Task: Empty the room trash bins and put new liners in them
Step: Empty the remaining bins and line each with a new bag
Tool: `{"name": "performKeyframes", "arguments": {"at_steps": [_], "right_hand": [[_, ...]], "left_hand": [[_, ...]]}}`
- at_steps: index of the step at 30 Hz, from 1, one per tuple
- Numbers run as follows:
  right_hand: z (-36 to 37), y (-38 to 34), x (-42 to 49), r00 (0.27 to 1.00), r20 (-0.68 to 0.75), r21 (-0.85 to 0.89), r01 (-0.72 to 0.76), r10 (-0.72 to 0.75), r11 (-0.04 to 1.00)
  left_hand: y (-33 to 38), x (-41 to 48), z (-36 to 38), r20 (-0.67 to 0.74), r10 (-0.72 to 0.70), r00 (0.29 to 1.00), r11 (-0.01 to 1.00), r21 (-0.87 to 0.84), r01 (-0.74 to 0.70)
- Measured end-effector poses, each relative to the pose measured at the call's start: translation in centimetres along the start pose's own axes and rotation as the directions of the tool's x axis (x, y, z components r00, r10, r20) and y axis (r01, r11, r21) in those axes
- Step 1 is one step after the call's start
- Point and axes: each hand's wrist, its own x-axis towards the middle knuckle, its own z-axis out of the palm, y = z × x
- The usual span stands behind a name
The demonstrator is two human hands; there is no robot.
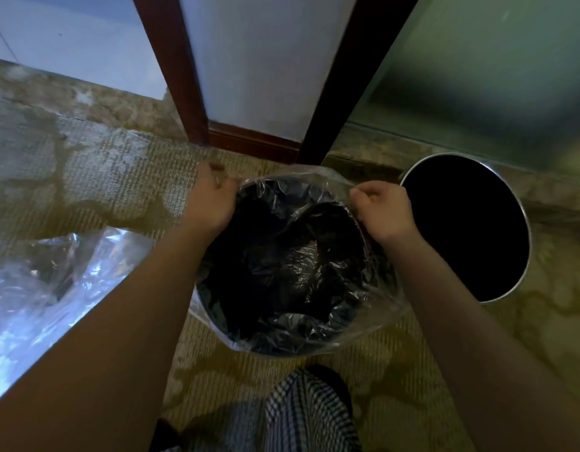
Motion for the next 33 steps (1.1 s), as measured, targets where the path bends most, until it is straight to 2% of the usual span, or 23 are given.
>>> {"name": "performKeyframes", "arguments": {"at_steps": [2,4,7,9,11,13,15,17,18,20,21,23,25,27,28,30,33], "right_hand": [[0.0,-0.2,0.7,0.998,0.026,-0.007,-0.052,0.052,0.999],[0.3,-0.5,0.7,0.984,0.067,0.156,-0.176,0.167,0.972],[0.6,-1.2,0.7,0.943,0.162,0.361,-0.332,0.292,0.871],[0.8,-0.9,0.9,0.912,0.218,0.35,-0.405,0.347,0.845],[0.9,-0.2,0.6,0.856,0.298,0.293,-0.503,0.422,0.813],[1.0,0.7,-0.1,0.782,0.376,0.291,-0.608,0.496,0.738],[1.0,1.5,-1.2,0.739,0.434,0.384,-0.669,0.515,0.637],[0.9,2.0,-3.0,0.739,0.449,0.482,-0.674,0.503,0.56],[0.9,2.5,-3.8,0.77,0.401,0.502,-0.638,0.496,0.584],[0.8,3.3,-6.0,0.868,0.217,0.422,-0.496,0.447,0.759],[0.7,3.6,-7.3,0.908,0.115,0.349,-0.417,0.403,0.839],[0.4,4.1,-9.9,0.932,-0.021,0.29,-0.341,0.363,0.894],[0.1,4.4,-11.9,0.902,-0.034,0.319,-0.398,0.429,0.86],[0.0,5.0,-12.9,0.843,0.066,0.298,-0.527,0.534,0.796],[-0.1,5.3,-13.1,0.795,0.129,0.28,-0.602,0.592,0.748],[-0.5,5.6,-13.7,0.687,0.282,0.259,-0.727,0.67,0.636],[-1.3,6.1,-14.6,0.553,0.469,0.243,-0.831,0.689,0.501]], "left_hand": [[-0.3,0.2,-0.3,0.031,-0.106,0.994,0.984,-0.138,0.11],[-1.2,0.6,-0.8,0.109,-0.211,0.971,0.946,-0.229,0.231],[-2.7,1.2,-1.3,0.22,-0.291,0.931,0.864,-0.358,0.355],[-3.4,1.4,-1.4,0.231,-0.322,0.918,0.837,-0.383,0.39],[-3.9,1.1,-1.4,0.203,-0.343,0.917,0.822,-0.408,0.397],[-4.0,0.2,-1.6,0.18,-0.365,0.913,0.807,-0.429,0.407],[-4.6,-0.7,-1.7,0.132,-0.381,0.915,0.8,-0.449,0.398],[-5.3,-2.1,-1.9,-0.016,-0.37,0.929,0.846,-0.418,0.33],[-5.7,-2.8,-1.9,-0.099,-0.357,0.929,0.883,-0.36,0.301],[-6.3,-5.5,-1.9,-0.241,-0.305,0.921,0.951,-0.128,0.281],[-6.4,-7.3,-1.9,-0.27,-0.306,0.913,0.952,-0.093,0.291],[-6.6,-10.4,-2.0,-0.214,-0.404,0.889,0.908,-0.211,0.362],[-6.6,-12.8,-2.3,-0.005,-0.502,0.865,0.817,-0.332,0.472],[-6.3,-14.3,-2.6,0.2,-0.578,0.791,0.694,-0.389,0.606],[-6.1,-14.9,-2.7,0.255,-0.596,0.761,0.65,-0.404,0.644],[-5.8,-15.7,-2.6,0.301,-0.604,0.738,0.604,-0.431,0.67],[-5.9,-16.3,-2.3,0.342,-0.611,0.714,0.583,-0.416,0.698]]}}
